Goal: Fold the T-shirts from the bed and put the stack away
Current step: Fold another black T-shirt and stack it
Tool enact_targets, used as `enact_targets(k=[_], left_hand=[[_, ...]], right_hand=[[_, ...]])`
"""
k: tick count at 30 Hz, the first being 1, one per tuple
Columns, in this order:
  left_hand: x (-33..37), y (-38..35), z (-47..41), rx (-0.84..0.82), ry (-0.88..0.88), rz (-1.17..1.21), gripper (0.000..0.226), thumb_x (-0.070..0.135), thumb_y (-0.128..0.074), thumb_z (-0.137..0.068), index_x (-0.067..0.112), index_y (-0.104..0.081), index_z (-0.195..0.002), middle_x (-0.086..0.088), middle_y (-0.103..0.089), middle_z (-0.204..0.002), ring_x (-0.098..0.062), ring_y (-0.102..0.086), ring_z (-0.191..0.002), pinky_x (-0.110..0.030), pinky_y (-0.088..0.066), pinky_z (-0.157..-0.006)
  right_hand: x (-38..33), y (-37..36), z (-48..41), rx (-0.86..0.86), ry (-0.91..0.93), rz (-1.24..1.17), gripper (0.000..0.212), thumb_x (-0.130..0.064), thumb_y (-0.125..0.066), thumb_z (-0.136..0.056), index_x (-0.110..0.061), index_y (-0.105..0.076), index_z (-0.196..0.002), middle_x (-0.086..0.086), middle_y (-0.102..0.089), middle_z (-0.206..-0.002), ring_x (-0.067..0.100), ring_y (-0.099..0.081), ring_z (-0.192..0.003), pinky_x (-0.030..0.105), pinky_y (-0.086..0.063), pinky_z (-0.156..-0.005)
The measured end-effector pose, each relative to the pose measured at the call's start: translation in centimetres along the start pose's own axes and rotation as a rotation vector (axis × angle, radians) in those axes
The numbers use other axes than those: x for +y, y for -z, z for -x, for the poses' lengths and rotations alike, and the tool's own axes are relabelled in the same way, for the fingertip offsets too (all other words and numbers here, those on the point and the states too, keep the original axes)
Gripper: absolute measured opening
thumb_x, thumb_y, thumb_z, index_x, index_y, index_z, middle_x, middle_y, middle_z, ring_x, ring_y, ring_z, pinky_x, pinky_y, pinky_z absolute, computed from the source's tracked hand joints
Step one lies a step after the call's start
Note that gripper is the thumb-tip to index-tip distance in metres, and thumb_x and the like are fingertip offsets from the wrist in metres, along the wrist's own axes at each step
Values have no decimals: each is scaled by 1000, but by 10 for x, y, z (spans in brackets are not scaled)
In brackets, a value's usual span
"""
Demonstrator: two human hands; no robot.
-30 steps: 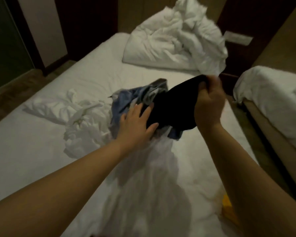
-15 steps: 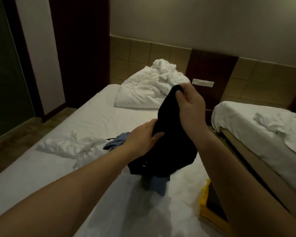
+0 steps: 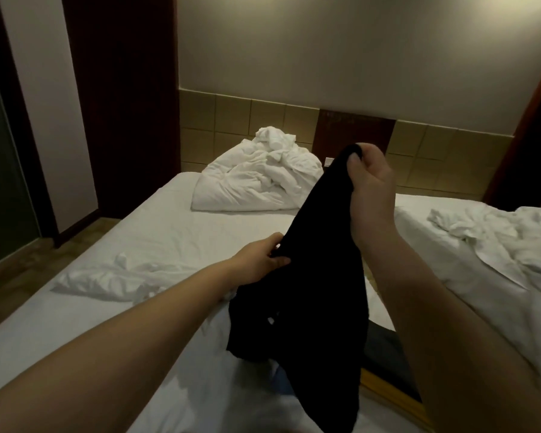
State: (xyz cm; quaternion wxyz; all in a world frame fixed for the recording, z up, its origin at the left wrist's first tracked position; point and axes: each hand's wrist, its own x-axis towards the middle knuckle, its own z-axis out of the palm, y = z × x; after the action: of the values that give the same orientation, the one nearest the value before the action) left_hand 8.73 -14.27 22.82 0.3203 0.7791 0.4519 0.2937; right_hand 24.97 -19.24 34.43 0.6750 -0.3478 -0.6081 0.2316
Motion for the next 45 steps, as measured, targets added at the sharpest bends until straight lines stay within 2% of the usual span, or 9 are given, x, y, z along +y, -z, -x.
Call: enact_targets(k=[3,7,15,20,25,30,34,40,45], left_hand=[[-10,-14,-5,-36,29,210,34,9,-53,-93,19,-49,-125,-10,-58,-124,-24,-55,-113,-38,-40,-99],[-25,-14,-7,-24,170,318,20,19,-59,-91,11,-58,-108,-8,-61,-98,-22,-58,-91,-32,-41,-78],[-60,-1,9,-380,310,536,59,63,-63,-73,17,-60,-108,9,-63,-81,-3,-59,-73,-22,-47,-73],[-102,1,12,-417,373,176,20,10,-55,-92,12,-60,-112,-10,-60,-93,-18,-59,-80,-30,-46,-74],[-109,14,-17,81,450,-307,18,18,-49,-94,21,-66,-91,-8,-64,-85,-25,-60,-78,-27,-40,-60],[5,123,-123,747,167,-189,28,13,-46,-92,17,-67,-109,-8,-65,-115,-28,-57,-107,-27,-39,-81],[67,173,-138,807,5,-129,26,12,-44,-94,12,-65,-109,-5,-64,-106,-21,-56,-100,-29,-40,-81],[31,159,-88,699,218,-205,23,24,-47,-94,16,-67,-103,-8,-67,-101,-28,-60,-97,-36,-46,-81],[69,162,-55,726,108,-155,27,18,-45,-96,9,-64,-113,-13,-64,-110,-32,-58,-104,-40,-45,-89]], right_hand=[[18,18,-9,-16,-77,150,15,-16,-41,-98,-24,-53,-96,-11,-55,-85,3,-53,-80,16,-43,-69],[60,44,-11,-37,-199,353,14,-21,-36,-100,-23,-49,-107,-17,-50,-84,-1,-49,-77,10,-38,-66],[121,52,-4,-99,-424,433,23,-24,-37,-98,-18,-57,-110,0,-59,-99,20,-56,-100,42,-44,-93],[145,55,-13,-394,-555,462,26,-20,-47,-95,-8,-63,-112,12,-63,-112,29,-58,-106,47,-42,-100],[195,57,-19,-357,-553,768,26,-21,-42,-98,-8,-60,-112,12,-59,-120,27,-53,-105,33,-39,-84],[141,31,-132,185,-320,541,32,-20,-37,-100,-9,-52,-126,13,-58,-121,29,-52,-110,27,-34,-81],[93,14,-179,334,-137,320,27,-22,-36,-101,-11,-53,-120,3,-56,-100,17,-50,-89,23,-32,-73],[88,27,-137,86,-179,402,28,-22,-34,-102,-13,-52,-122,0,-54,-102,18,-52,-96,29,-38,-78],[57,47,-116,93,-22,540,27,-26,-38,-100,-15,-55,-117,-1,-57,-100,17,-52,-91,30,-38,-76]])
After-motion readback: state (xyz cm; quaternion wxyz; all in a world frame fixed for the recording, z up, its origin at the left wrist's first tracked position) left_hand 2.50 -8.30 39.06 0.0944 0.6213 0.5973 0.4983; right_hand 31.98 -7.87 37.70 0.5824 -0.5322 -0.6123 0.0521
